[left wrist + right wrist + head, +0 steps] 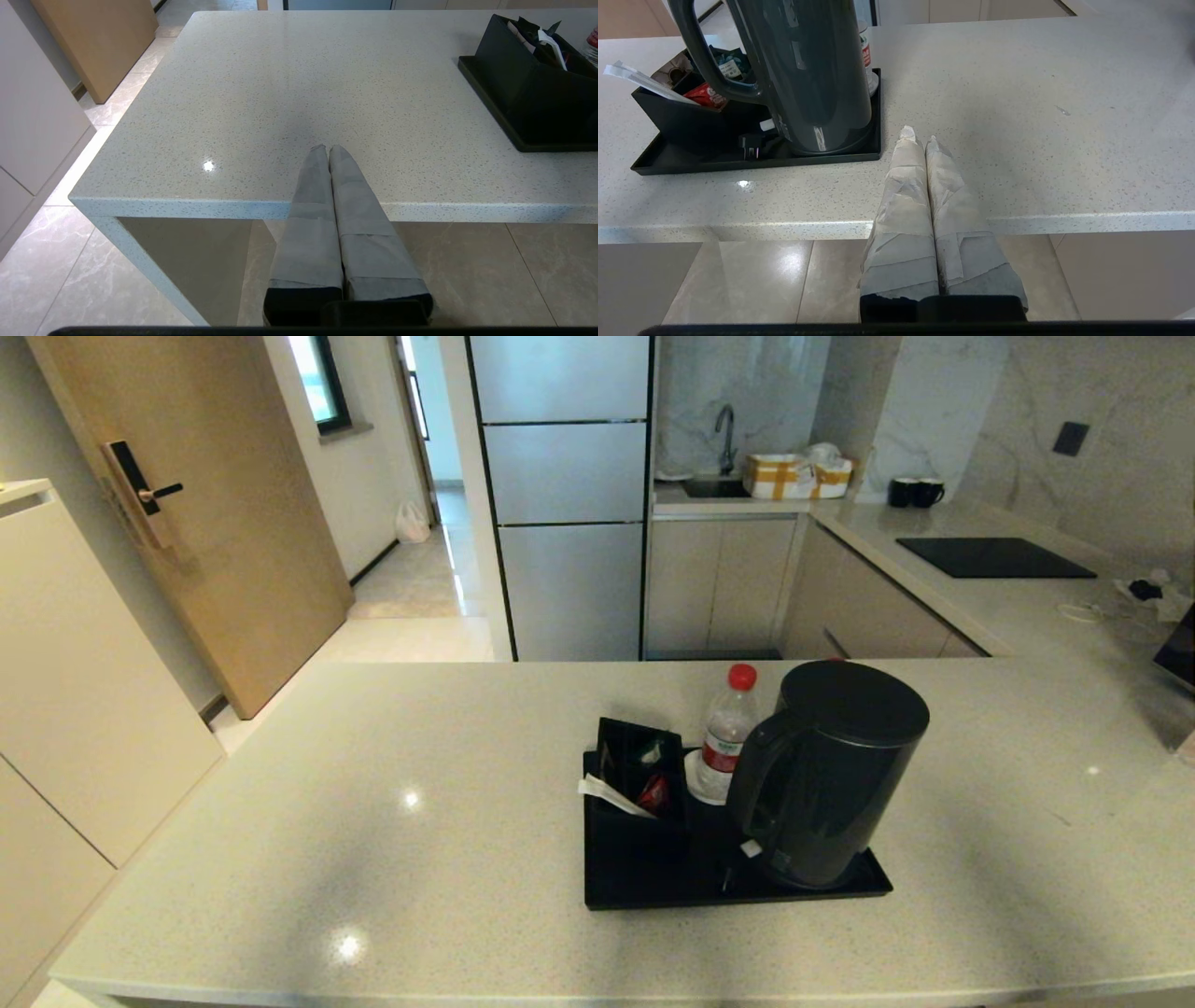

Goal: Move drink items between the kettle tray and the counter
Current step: Pick up the kettle

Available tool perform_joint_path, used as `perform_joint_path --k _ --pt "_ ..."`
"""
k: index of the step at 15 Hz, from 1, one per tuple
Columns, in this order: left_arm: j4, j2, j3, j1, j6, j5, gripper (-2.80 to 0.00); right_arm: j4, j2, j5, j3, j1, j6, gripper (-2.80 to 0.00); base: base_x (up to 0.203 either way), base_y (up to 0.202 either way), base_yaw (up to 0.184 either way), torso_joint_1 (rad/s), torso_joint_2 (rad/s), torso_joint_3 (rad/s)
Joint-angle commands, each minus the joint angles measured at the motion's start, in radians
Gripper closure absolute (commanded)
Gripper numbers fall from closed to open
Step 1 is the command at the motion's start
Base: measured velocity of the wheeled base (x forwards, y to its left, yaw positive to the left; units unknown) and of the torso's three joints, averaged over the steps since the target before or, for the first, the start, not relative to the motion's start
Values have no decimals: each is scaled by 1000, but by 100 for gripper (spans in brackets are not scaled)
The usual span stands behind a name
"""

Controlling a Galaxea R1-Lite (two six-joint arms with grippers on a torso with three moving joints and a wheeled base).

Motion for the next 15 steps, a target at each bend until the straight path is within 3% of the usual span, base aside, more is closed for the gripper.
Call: perform_joint_path --k 1,15 --pt "0 0 0 0 0 1 0 -1 0 1 -2 -1 0 0 0 0 0 0 0 0" --pt "0 0 -1 0 -3 0 0 -1 0 0 0 0 3 0 0 0 0 0 0 0"
